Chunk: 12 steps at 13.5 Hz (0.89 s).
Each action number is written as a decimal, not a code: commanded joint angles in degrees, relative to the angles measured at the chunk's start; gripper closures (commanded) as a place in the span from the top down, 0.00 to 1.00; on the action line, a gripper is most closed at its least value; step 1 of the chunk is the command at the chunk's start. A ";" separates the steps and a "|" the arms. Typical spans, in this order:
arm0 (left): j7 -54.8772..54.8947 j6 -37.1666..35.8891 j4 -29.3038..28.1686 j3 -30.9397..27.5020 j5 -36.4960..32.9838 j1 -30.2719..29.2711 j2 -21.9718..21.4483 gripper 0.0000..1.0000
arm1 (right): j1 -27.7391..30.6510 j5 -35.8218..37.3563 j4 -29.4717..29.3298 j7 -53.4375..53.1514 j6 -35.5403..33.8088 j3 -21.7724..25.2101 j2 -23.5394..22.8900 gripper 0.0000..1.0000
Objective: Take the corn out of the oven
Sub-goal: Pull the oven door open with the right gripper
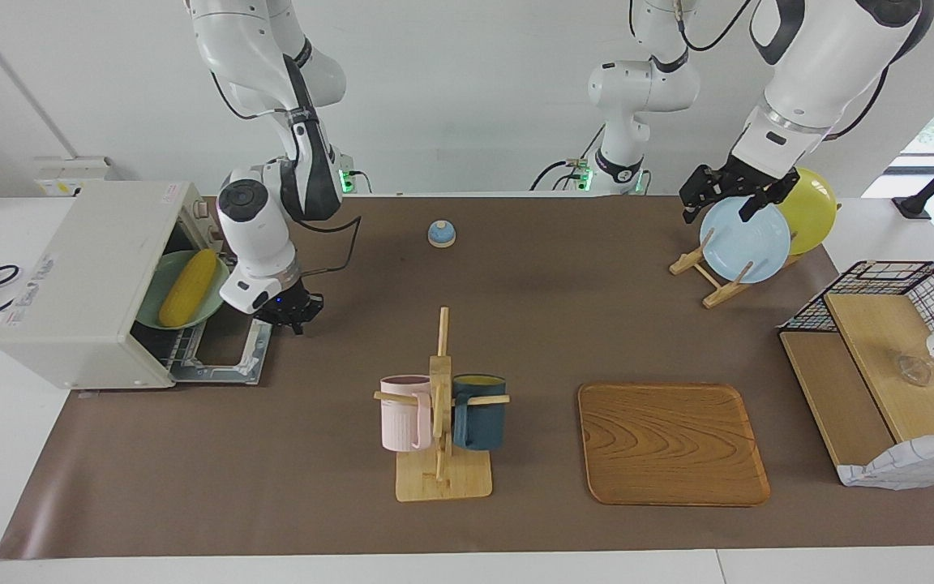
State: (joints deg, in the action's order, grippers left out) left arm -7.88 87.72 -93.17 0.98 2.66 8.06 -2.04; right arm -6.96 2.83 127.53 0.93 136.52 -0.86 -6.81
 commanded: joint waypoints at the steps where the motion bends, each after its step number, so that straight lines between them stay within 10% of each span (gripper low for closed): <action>1: -0.47 0.61 0.01 0.25 -1.08 -0.15 0.19 1.00 | 1.06 -0.29 -5.18 -2.58 -9.21 0.51 1.26 0.65; 7: -0.56 0.70 0.01 0.25 -1.08 -0.15 0.19 1.00 | 2.38 7.98 -5.03 -19.60 -19.98 0.60 5.58 0.43; 12: -0.56 0.78 0.01 0.25 -1.08 -0.15 0.19 1.00 | 7.83 8.07 -3.62 -19.31 -20.77 0.42 6.20 0.46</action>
State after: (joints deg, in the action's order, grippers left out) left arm -7.88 87.79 -93.17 0.98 2.66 8.06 -2.04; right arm -1.13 10.28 122.13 -18.55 115.73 0.34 -1.81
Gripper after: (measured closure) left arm 0.000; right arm 0.559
